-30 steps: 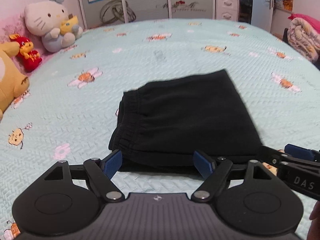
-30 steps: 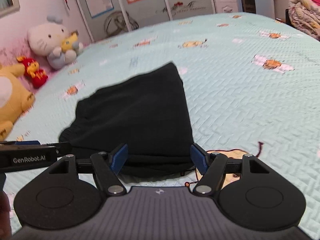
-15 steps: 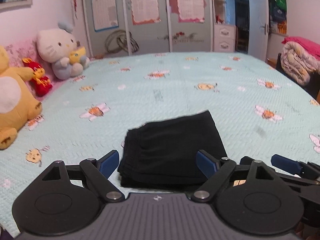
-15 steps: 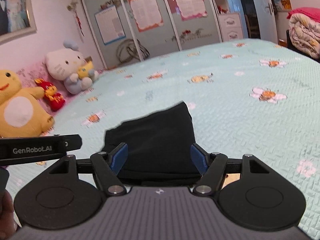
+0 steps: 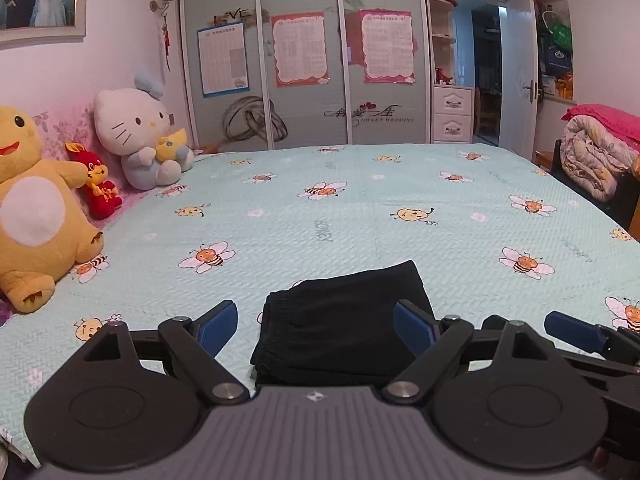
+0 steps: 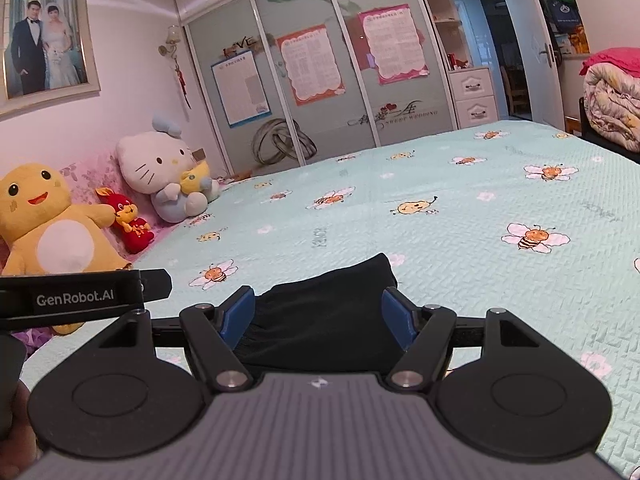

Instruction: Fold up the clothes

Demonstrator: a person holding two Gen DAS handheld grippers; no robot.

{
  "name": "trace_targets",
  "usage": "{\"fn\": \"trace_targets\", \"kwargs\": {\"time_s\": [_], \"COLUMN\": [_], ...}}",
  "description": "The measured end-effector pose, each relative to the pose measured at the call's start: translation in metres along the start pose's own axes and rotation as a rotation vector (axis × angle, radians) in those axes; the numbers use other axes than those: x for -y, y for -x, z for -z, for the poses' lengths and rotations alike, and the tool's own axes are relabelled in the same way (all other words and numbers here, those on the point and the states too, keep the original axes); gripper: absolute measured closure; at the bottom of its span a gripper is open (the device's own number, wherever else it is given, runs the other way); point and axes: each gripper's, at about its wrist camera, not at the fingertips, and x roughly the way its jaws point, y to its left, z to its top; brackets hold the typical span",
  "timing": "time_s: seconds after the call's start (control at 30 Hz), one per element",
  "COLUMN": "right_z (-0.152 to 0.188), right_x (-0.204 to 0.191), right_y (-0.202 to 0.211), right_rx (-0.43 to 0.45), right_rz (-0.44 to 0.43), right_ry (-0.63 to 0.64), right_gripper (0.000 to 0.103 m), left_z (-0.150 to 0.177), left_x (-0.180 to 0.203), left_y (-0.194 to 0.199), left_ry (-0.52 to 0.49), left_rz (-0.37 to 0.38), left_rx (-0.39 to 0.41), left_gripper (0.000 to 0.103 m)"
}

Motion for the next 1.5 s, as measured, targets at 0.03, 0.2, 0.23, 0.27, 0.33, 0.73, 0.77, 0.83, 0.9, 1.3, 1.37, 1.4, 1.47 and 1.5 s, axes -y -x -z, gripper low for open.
{"fn": "trace_targets", "kwargs": {"time_s": [0.03, 0.2, 0.23, 0.27, 0.33, 0.73, 0.77, 0.83, 0.9, 1.3, 1.37, 1.4, 1.47, 1.5], "right_z": [0.0, 0.004, 0.006, 0.008, 0.017, 0.056, 0.055, 0.055, 0.056, 0.067, 0.067, 0.066, 0.065, 0.064], "right_x": [0.0, 0.008, 0.015, 0.021, 0.039, 0.134, 0.14, 0.151, 0.157, 0.187, 0.189, 0.189, 0.189, 0.188], "right_y": [0.0, -0.009, -0.013, -0.018, -0.036, -0.172, -0.182, -0.2, -0.216, -0.291, -0.298, -0.302, -0.31, -0.315], "right_rx": [-0.002, -0.03, -0.043, -0.057, -0.104, -0.346, -0.353, -0.364, -0.375, -0.432, -0.42, -0.419, -0.419, -0.421], "right_rz": [-0.004, -0.006, -0.005, -0.005, 0.0, -0.107, -0.107, -0.109, -0.116, -0.222, -0.243, -0.252, -0.27, -0.283], "right_ry": [0.002, -0.017, -0.033, -0.048, -0.106, -0.438, -0.457, -0.492, -0.513, -0.678, -0.701, -0.705, -0.705, -0.702], "right_gripper": [0.031, 0.03, 0.029, 0.029, 0.029, 0.029, 0.029, 0.029, 0.029, 0.029, 0.029, 0.029, 0.029, 0.029], "left_z": [0.001, 0.013, 0.017, 0.022, 0.033, 0.085, 0.086, 0.09, 0.097, 0.114, 0.114, 0.114, 0.117, 0.119], "left_x": [-0.002, -0.025, -0.034, -0.046, -0.071, -0.17, -0.17, -0.169, -0.169, -0.173, -0.168, -0.164, -0.16, -0.159], "left_y": [0.0, -0.017, -0.025, -0.036, -0.064, -0.233, -0.243, -0.259, -0.272, -0.313, -0.32, -0.324, -0.331, -0.335], "left_ry": [0.001, 0.005, 0.014, 0.033, 0.083, 0.409, 0.416, 0.434, 0.472, 0.67, 0.693, 0.708, 0.754, 0.779], "left_rz": [0.0, -0.012, -0.014, -0.014, -0.016, 0.198, 0.206, 0.217, 0.216, 0.342, 0.407, 0.446, 0.517, 0.535], "left_rx": [0.0, -0.023, -0.036, -0.055, -0.11, -0.446, -0.465, -0.497, -0.519, -0.574, -0.579, -0.582, -0.582, -0.576], "left_gripper": [0.011, 0.006, 0.006, 0.006, 0.006, 0.01, 0.009, 0.009, 0.009, 0.0, 0.0, 0.0, 0.0, 0.0]}}
